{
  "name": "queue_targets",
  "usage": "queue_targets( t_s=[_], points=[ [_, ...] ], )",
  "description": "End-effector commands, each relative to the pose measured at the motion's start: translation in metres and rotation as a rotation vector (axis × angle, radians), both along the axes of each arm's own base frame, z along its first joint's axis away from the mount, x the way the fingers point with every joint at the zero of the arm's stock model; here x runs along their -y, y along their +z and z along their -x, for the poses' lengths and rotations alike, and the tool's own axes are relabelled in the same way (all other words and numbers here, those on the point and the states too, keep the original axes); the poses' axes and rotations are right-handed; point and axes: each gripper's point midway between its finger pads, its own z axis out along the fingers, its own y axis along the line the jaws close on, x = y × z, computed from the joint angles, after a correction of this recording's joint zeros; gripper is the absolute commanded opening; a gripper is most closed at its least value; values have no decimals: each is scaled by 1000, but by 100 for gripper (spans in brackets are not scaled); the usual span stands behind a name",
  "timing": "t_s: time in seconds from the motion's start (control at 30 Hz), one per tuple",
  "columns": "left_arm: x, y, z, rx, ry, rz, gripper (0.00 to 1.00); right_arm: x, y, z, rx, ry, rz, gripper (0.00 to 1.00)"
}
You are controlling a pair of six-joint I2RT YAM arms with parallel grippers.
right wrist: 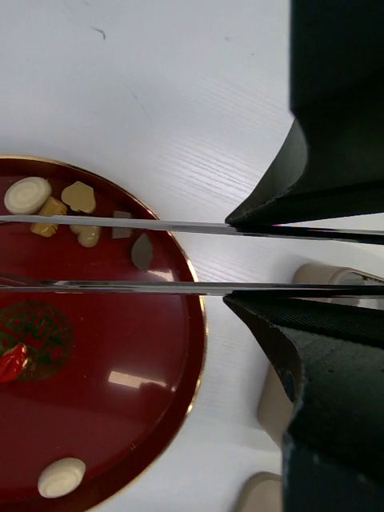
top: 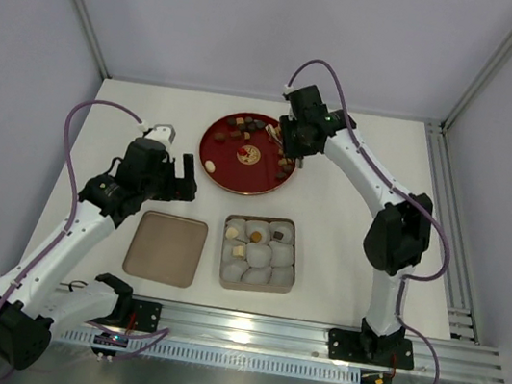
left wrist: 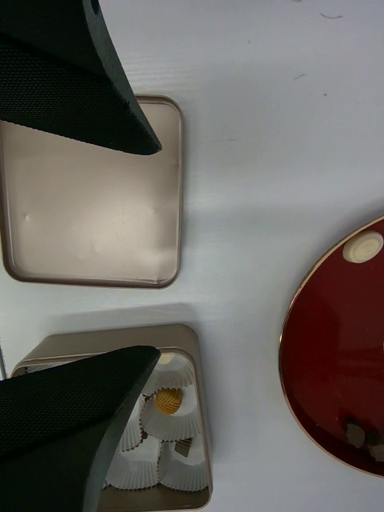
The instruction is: Pack the chocolate
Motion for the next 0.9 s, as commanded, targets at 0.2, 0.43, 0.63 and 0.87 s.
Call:
queue_targets(
  t_s=[0.2, 0.43, 0.63, 0.87],
  points=[
    [1, 13, -5, 32, 7, 18, 100, -7, 3, -43, 42, -12, 25, 40],
    [1, 13, -5, 33, 6, 19, 100, -9, -16, -43, 6, -11, 29, 40],
    [1, 12, -5, 31, 4, 16, 100, -14, -29, -44, -15, 1, 27, 40],
    [1, 12, -5, 31, 6, 15, 99, -15, -37, -48, -30, -3, 26, 40]
  ],
)
